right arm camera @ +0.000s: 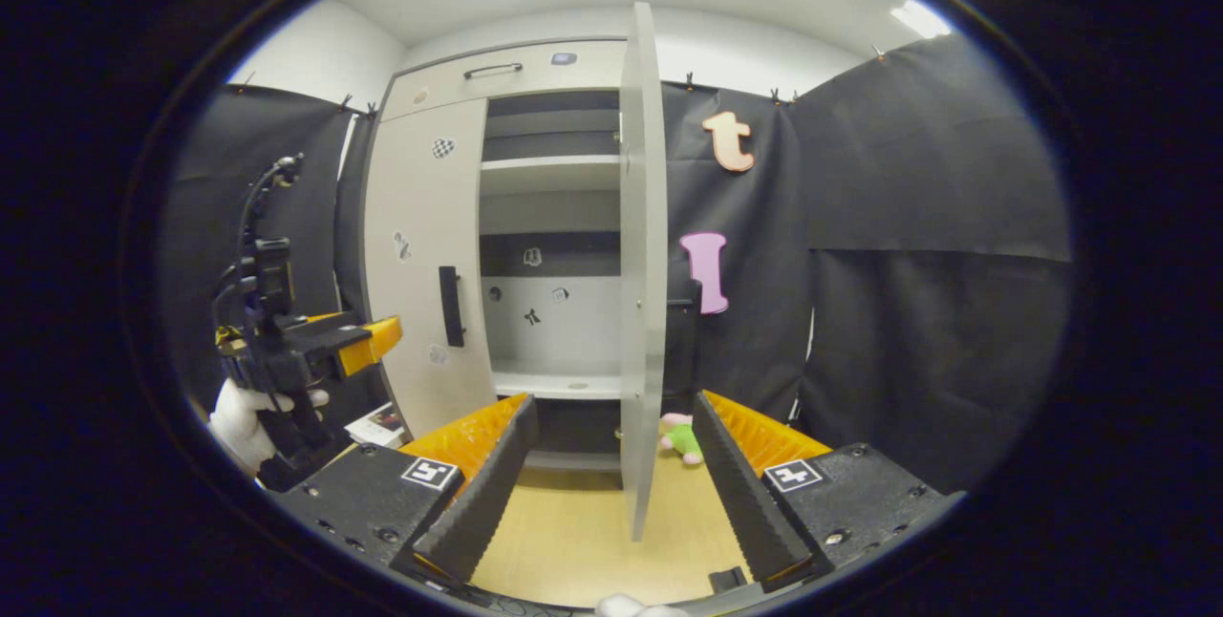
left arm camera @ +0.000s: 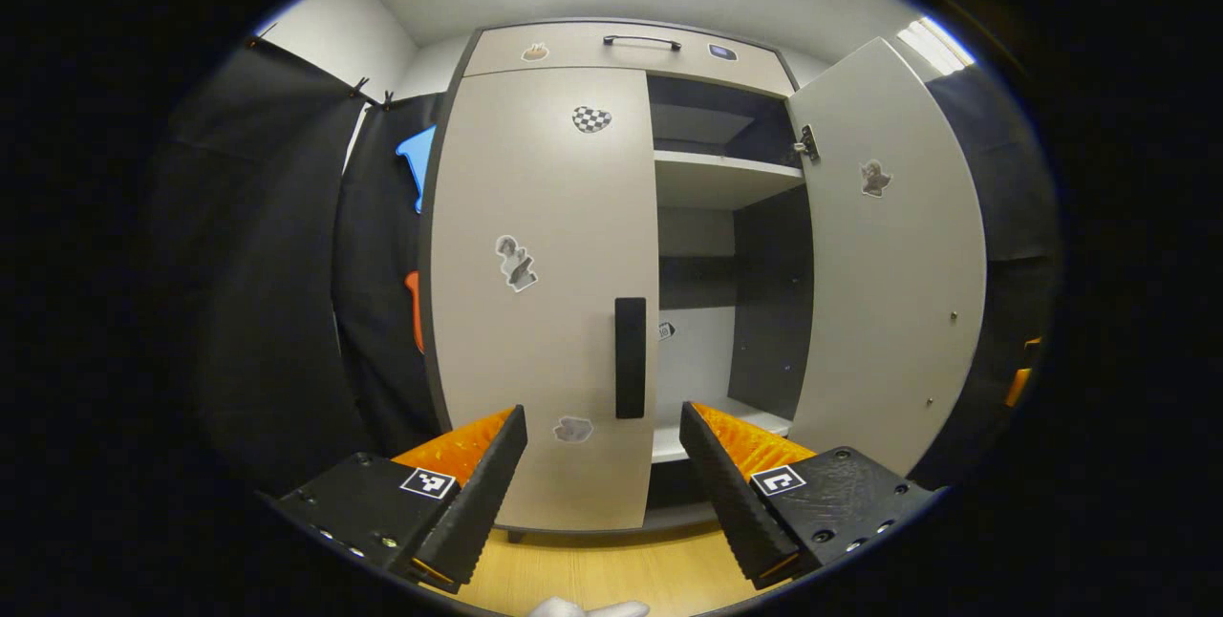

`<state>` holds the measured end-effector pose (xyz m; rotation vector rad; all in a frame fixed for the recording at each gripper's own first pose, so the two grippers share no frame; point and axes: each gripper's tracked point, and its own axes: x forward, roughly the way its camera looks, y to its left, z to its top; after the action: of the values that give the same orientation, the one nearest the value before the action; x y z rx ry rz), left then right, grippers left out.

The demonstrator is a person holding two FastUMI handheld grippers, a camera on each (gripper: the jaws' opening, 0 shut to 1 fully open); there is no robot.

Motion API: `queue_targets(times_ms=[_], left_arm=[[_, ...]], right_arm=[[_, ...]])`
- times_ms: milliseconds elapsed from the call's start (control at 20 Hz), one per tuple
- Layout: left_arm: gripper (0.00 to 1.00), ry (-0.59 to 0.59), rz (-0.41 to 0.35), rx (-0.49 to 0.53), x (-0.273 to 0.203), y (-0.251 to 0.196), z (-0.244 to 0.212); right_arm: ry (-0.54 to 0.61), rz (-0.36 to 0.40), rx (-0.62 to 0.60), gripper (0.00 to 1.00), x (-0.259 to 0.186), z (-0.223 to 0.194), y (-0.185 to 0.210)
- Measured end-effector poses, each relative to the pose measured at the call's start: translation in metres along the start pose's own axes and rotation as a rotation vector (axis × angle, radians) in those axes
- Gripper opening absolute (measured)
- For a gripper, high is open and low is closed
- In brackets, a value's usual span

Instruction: Open the right door of the double-door shoe cabinet with the right hand, and open the left door with the left hand.

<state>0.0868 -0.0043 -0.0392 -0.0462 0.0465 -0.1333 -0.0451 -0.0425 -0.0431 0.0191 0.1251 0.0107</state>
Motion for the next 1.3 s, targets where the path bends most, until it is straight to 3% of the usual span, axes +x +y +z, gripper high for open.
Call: queue_targets(times_ms=[550,700,800,950,1000,1150,1250,1300], left_arm=[[0.96,-0.012,0.005,-0.013,0.06,-0.008,-0.001],[0.88,-0.016,0.013,-0.019,0.067,-0.008,-0.001],[0.78,-0.017,0.023,-0.009,0.07,-0.004,-0.001],[0.73,0.015,0.03,-0.005,0.075,-0.002,-0.008],[0.59,0.002,0.04,0.003,0.075,0.0,-0.006],[0.48,-0.007,0.019,0.011,0.08,-0.005,-0.006],[0.28,-0.002,0.018,0.015,0.083,-0.004,-0.007],[0.24,0.002,0.019,-0.002,0.079,-0.003,-0.007]], right_arm=[[0.023,-0.084,-0.011,1.0,0.003,0.004,-0.022],[0.028,-0.073,-0.01,1.0,0.009,0.004,-0.021],[0.031,-0.067,-0.013,1.0,0.012,0.003,-0.02],[0.032,-0.056,-0.012,1.0,0.014,0.004,-0.017],[0.028,-0.054,-0.012,1.0,0.016,0.006,-0.018],[0.025,-0.05,-0.013,1.0,0.019,0.007,-0.017],[0.025,-0.043,-0.011,1.0,0.019,0.007,-0.015],[0.027,-0.033,-0.011,1.0,0.019,0.007,-0.012]])
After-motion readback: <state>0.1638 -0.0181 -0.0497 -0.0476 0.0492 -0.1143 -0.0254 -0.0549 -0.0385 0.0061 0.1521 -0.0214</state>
